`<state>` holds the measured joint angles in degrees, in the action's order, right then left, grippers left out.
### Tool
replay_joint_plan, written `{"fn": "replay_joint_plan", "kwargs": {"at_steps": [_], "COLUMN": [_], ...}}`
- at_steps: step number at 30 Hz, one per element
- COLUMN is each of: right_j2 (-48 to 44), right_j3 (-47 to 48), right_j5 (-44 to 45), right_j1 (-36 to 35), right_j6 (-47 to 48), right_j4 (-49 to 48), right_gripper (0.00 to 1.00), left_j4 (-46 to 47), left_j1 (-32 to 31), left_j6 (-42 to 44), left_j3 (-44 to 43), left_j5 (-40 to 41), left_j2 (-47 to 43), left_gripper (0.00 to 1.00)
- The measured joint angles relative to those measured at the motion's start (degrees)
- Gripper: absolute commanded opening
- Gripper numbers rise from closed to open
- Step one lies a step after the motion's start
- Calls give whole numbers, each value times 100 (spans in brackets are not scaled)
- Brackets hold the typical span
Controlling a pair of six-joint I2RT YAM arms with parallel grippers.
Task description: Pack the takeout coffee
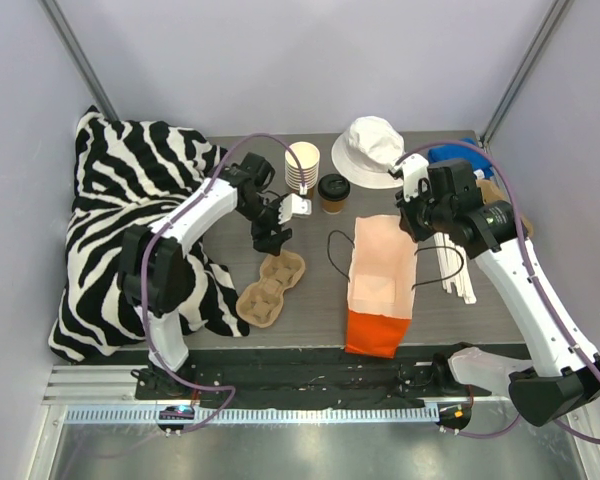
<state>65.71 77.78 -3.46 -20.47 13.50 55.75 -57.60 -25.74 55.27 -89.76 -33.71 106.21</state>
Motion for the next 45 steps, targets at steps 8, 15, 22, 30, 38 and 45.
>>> {"fn": "replay_joint_plan", "kwargs": {"at_steps": [8,15,22,30,38,45], "right_j2": [31,72,127,168,236,496], "right_j3": [0,0,0,0,63,367], "right_j5": [-144,-166,-181,-245,-302,-422], "right_j1": [28,42,46,72,72,83], "right_j6": [-15,-20,-26,-37,4,278], "right_j4": [7,13,15,24,162,223], "right_gripper": [1,1,6,28,62,69], "left_j4": [28,138,284,304,221,83], "left_j1": [-35,-138,-212,-227,-227,-227], "left_j6": [544,645,658,680,673,678], "left_j3": [-2,-2,63,66,74,118], "left_j5": [15,79,151,195,190,164], "left_j2": [597,787,883,1008,1019,846], "left_gripper": [63,53,38,19,0,0]}}
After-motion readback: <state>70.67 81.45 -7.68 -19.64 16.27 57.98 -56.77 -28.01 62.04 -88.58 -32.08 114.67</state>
